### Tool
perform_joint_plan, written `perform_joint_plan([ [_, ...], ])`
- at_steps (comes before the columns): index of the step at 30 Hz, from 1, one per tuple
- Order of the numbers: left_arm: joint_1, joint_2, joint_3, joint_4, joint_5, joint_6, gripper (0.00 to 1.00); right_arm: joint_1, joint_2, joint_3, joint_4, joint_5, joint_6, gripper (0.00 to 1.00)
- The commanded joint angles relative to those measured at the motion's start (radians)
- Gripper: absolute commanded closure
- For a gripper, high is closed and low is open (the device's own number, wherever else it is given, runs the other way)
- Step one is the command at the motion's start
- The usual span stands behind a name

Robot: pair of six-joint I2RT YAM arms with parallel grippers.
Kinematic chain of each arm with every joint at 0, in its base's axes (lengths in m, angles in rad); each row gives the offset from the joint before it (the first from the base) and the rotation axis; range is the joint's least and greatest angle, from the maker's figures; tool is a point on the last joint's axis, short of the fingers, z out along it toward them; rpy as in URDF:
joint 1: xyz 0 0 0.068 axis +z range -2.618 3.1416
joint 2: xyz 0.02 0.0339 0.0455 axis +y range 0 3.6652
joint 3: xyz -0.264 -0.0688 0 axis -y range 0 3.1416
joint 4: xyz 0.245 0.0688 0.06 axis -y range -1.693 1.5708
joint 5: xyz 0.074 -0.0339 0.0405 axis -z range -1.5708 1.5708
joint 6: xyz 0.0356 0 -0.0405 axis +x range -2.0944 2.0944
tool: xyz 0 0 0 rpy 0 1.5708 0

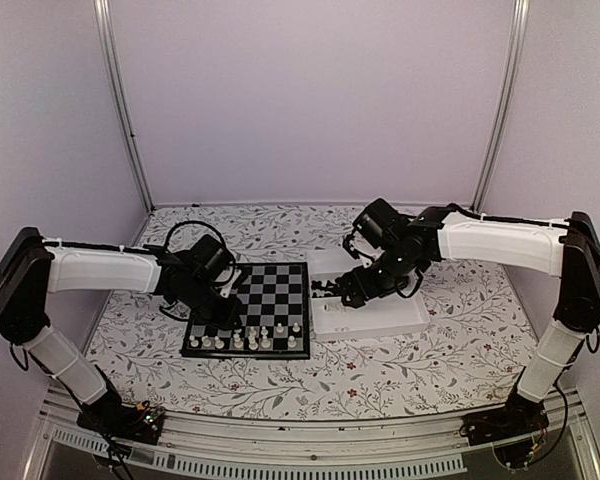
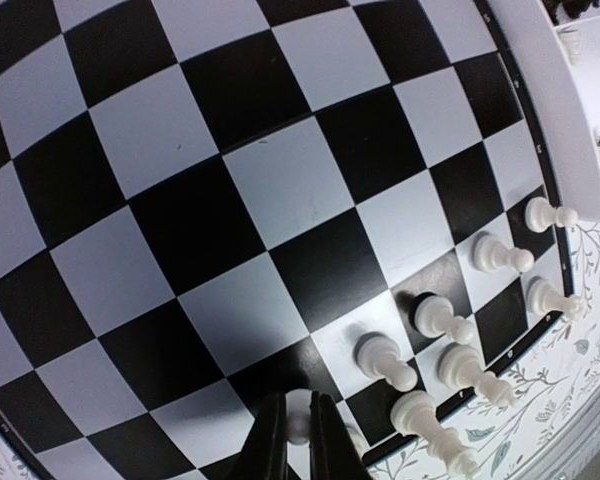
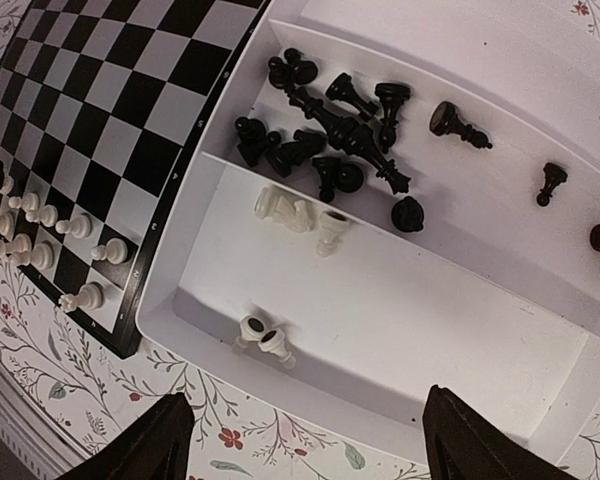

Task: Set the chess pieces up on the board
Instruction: Place the chess piece on the chessboard.

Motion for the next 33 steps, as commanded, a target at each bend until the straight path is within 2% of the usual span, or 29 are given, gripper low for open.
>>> perform_joint_plan([
  [1,-0.013,0.021,0.025,0.024,-0.019,0.001,0.91,-0.001,-0.011,-0.013,-0.001,-0.026,0.014,0.18],
  [11,-0.014,0.034,0.030,0.015,-0.006,0.004,0.81,-0.001,-0.007,-0.027,0.012,-0.040,0.018,0.18],
  [20,-0.015,-0.045,0.090,-0.066,-0.037,0.008,0.72,0.000,0.006,-0.030,0.033,-0.057,-0.001,0.20],
  [29,-0.014,-0.177,0.161,-0.099,-0.044,0.031,0.69,-0.001,0.125,0.009,0.025,-0.063,-0.020,0.49],
  [33,-0.014,-0.194,0.182,-0.099,-0.038,0.037,0.69,-0.002,0.202,0.058,0.008,-0.026,-0.008,0.56],
])
